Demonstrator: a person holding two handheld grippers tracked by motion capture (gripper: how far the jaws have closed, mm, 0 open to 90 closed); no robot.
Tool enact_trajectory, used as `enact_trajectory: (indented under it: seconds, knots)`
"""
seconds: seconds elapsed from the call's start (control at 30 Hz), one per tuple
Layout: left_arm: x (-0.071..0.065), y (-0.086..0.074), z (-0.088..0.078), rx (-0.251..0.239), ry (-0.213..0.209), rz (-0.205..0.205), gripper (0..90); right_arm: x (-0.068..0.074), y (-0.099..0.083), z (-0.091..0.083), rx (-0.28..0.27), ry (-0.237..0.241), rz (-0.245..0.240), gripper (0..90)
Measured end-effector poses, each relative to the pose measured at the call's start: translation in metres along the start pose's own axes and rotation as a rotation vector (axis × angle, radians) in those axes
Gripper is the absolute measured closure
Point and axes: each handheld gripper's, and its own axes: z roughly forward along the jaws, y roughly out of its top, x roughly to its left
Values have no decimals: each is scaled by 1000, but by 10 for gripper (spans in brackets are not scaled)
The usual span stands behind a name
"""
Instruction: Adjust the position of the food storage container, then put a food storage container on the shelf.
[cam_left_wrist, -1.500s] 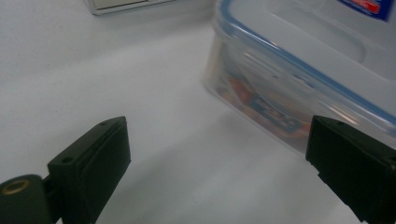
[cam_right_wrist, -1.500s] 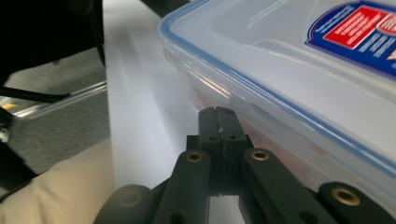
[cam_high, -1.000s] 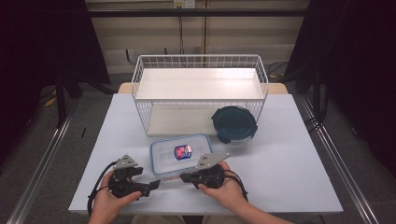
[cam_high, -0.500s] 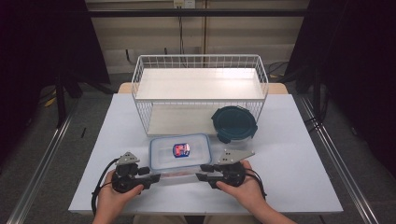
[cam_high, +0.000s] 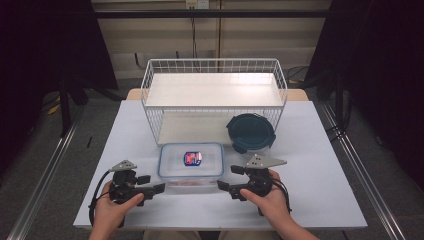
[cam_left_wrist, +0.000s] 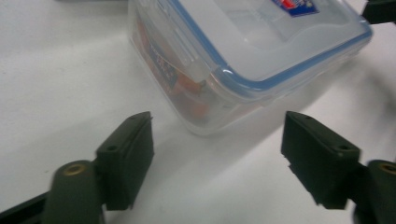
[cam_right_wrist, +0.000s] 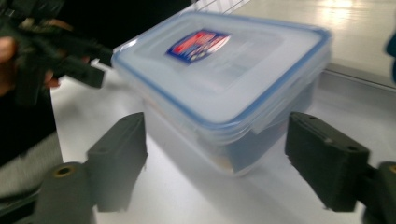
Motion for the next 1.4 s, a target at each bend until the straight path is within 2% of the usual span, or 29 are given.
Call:
enact_trajectory:
  seconds: [0.07,0.13,0.2,0.27,0.33,0.43,0.5,0.53,0.57,0.67,0.73,0.83,0.97,1.1,1.17,1.23,1.27,1.3,1.4]
  knots:
    - [-1,4,-6,-22,2,-21,181,-3,1,1,-23,-3,41,164]
    - [1,7,-9,-49,-23,-39,153,-7,1,1,-50,-7,101,149]
    - [3,9,-8,-68,-27,-62,124,-10,1,3,-65,-1,144,133]
    - [5,11,-8,-76,-33,-71,116,-12,1,4,-67,5,163,123]
    - [7,15,-5,-110,-50,-111,96,-18,-1,8,-74,4,221,99]
    - [9,20,-2,-144,-46,-141,87,-21,-2,12,-78,-5,267,89]
    - [11,23,-1,-172,-28,-147,87,-23,-1,14,-78,-12,312,83]
    - [11,23,-1,-172,-28,-147,86,-23,-1,14,-78,-12,312,83]
    - [13,24,1,-191,-24,-156,86,-24,-1,15,-79,-10,328,86]
    - [16,26,5,-207,-13,-165,75,-24,0,20,-99,-5,381,91]
    - [17,28,10,-217,-14,-178,75,-24,0,23,-104,-7,405,95]
    - [20,30,16,-220,-34,-222,83,-25,0,27,-115,-8,429,121]
    - [23,31,21,-217,-49,-253,91,-26,-2,30,-125,-15,460,129]
    - [24,32,24,-200,-62,-265,101,-27,-4,33,-136,-21,476,137]
    - [25,32,27,-204,-78,-289,105,-27,-4,34,-132,-20,488,152]
    - [26,32,30,-180,-82,-288,105,-27,-5,35,-137,-19,494,159]
    - [26,32,30,-180,-82,-288,105,-27,-5,35,-137,-19,494,159]
    - [26,32,31,-181,-70,-283,105,-27,-6,38,-142,-24,518,171]
    - [27,32,32,-189,-67,-293,113,-27,-7,41,-145,-30,523,202]
